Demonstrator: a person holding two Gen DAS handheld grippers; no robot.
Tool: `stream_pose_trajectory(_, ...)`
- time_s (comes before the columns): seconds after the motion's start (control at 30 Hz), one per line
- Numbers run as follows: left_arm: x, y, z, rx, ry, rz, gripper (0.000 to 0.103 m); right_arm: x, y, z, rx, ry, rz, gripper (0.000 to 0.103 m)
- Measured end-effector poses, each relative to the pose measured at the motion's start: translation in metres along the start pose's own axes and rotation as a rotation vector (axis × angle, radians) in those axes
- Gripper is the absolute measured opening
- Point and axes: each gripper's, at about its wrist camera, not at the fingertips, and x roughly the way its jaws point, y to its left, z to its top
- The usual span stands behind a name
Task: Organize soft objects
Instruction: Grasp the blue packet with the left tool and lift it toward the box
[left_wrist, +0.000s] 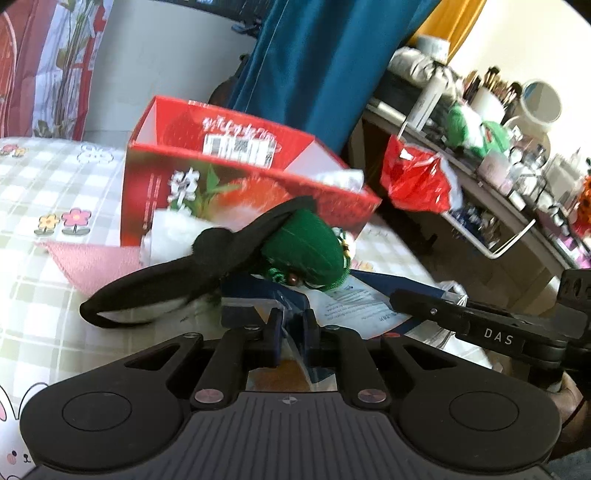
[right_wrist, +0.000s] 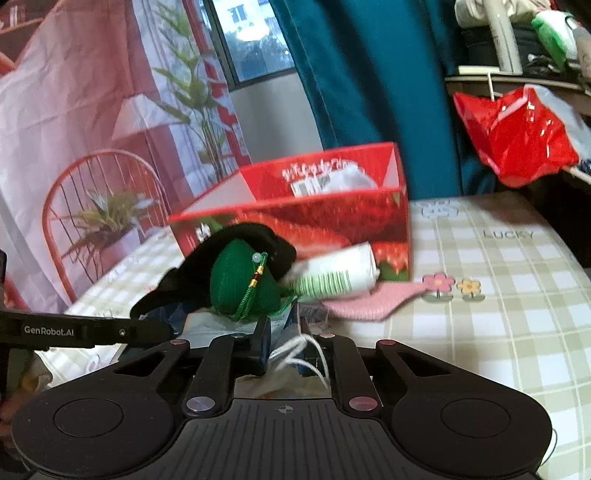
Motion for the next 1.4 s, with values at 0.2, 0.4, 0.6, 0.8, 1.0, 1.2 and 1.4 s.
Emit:
stream_pose_trajectory(0.2,-0.019,-0.007,0.013,0.011,-0.069,-0.037,0.011,-0.019,0.006,0.019,-0.024,-0.065,0.019,0.012)
stream_pose_trajectory(0.4,-0.034,-0.011,0.025,0.004,-0.112,-0.079,0.011,-0.036,0.017,0.039,-0.062,-0.123,0.034,0.012)
stream_pose_trajectory(0.6,-0.041,-0.018,0.032,0.033,-0.145,-0.075,0.011,-0.046,0.022,0.051,-0.076,-0.157,0.046,0.012)
stream_pose_trajectory(0.8,-0.05,-0.023,0.054,0.111,-0.198,-0.05,0.011,-0.046,0.029,0.06,-0.125,-0.174,0.043,0.012)
stream_pose_trajectory(1.0,-0.039,-0.026,0.093,0.184,-0.25,0.011,0.011,-0.031,0.025,0.091,-0.132,-0.202,0.061,0.012)
stream_pose_trajectory(1.2,0.002,-0.013,0.136,0.202,-0.237,0.086,0.011,0.015,0.018,0.127,-0.175,-0.194,0.032,0.012)
stream_pose_trajectory(1.4,0.055,0.009,0.155,0.186,-0.157,0.18,0.011,0.08,0.007,0.145,-0.144,-0.134,-0.029,0.011)
